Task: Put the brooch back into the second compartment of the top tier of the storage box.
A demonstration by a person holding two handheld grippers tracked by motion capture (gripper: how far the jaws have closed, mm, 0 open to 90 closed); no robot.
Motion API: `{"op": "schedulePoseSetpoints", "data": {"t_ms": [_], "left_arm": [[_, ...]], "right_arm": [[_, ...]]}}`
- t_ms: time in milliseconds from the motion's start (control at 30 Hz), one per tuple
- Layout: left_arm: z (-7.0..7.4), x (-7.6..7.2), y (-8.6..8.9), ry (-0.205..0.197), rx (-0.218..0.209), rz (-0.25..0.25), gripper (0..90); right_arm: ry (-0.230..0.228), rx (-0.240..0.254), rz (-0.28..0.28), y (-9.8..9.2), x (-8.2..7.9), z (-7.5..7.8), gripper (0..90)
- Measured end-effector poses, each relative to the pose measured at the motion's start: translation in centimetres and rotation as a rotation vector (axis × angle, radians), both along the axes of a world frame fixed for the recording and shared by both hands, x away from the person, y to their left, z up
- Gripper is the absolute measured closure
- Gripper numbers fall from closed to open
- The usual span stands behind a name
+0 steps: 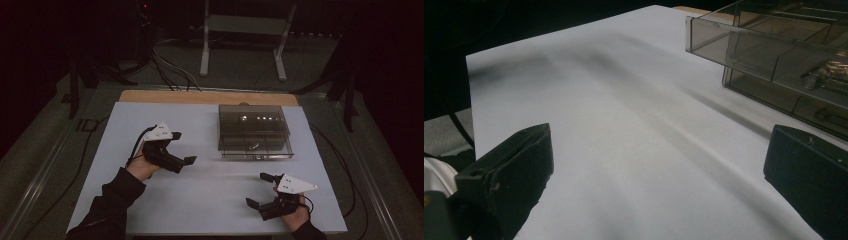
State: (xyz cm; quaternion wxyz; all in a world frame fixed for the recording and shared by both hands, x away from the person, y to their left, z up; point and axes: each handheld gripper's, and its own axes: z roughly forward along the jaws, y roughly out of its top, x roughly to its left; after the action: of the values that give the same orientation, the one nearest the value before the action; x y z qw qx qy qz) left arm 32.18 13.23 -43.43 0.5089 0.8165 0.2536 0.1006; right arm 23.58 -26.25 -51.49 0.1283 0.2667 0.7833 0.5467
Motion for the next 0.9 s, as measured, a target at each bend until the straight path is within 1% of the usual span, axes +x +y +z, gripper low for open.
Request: {"op": "schedulePoseSetpoints", "data": {"t_ms": [67, 100, 167, 200, 300, 333, 467, 533, 567, 600, 667, 700, 767, 867, 900], "left_arm": [[-0.3, -0.4, 0.5, 0.001, 0.015, 0.006, 0.5], [-0.4, -0.6, 0.7, -0.004, 0.015, 0.008, 0.5], [-0.6, -0.9, 1.3, -0.001, 0.015, 0.010, 0.5], [-0.8, -1.1, 1.5, -0.004, 0.013, 0.015, 0.5], [-1.4, -1.6, 2.2, 0.007, 0.000, 0.026, 0.5], [-1.6, -1.8, 2.5, 0.012, 0.002, 0.030, 0.5], [-2.7, -2.5, 3.2, 0.005, 0.012, 0.055, 0.5], [-3.2, -2.9, 3.6, 0.020, 0.018, 0.051, 0.5], [-3.5, -3.1, 3.8, 0.021, 0.017, 0.048, 0.5], [-3.8, -3.3, 3.9, 0.031, 0.016, 0.048, 0.5], [-4.4, -3.7, 4.3, 0.033, 0.007, 0.050, 0.5], [-4.7, -3.9, 4.4, 0.042, 0.011, 0.045, 0.5], [-5.4, -4.3, 4.7, 0.043, 0.017, 0.042, 0.5], [-6.1, -4.7, 5.1, 0.054, 0.013, 0.052, 0.5], [-6.3, -4.9, 5.2, 0.049, 0.016, 0.057, 0.5]], "right_arm": [[0.001, 0.002, -0.002, 0.0, 0.0, 0.0, 0.0], [0.003, 0.003, -0.003, -0.1, 0.1, 0.0, 0.0], [0.004, 0.003, -0.003, -0.1, 0.1, 0.0, 0.0], [0.003, 0.003, -0.003, 0.0, 0.1, -0.1, 0.0], [0.008, 0.003, -0.005, 0.0, 0.1, -0.1, 0.0], [0.007, 0.002, -0.005, 0.0, 0.1, -0.1, 0.0], [0.006, 0.000, -0.004, 0.1, 0.1, -0.1, 0.0], [0.006, -0.001, -0.004, 0.1, 0.1, -0.1, 0.0], [0.006, -0.001, -0.004, 0.1, 0.1, -0.1, 0.0], [0.006, -0.003, -0.004, 0.1, 0.1, -0.1, 0.0], [0.009, -0.001, -0.004, 0.1, 0.2, -0.1, 0.0], [0.008, -0.001, -0.005, 0.1, 0.2, -0.1, 0.0], [0.007, -0.001, -0.005, 0.1, 0.1, -0.1, 0.0], [0.011, -0.003, -0.007, 0.1, 0.2, -0.1, 0.0], [0.010, -0.004, -0.006, 0.1, 0.2, -0.1, 0.0]]}}
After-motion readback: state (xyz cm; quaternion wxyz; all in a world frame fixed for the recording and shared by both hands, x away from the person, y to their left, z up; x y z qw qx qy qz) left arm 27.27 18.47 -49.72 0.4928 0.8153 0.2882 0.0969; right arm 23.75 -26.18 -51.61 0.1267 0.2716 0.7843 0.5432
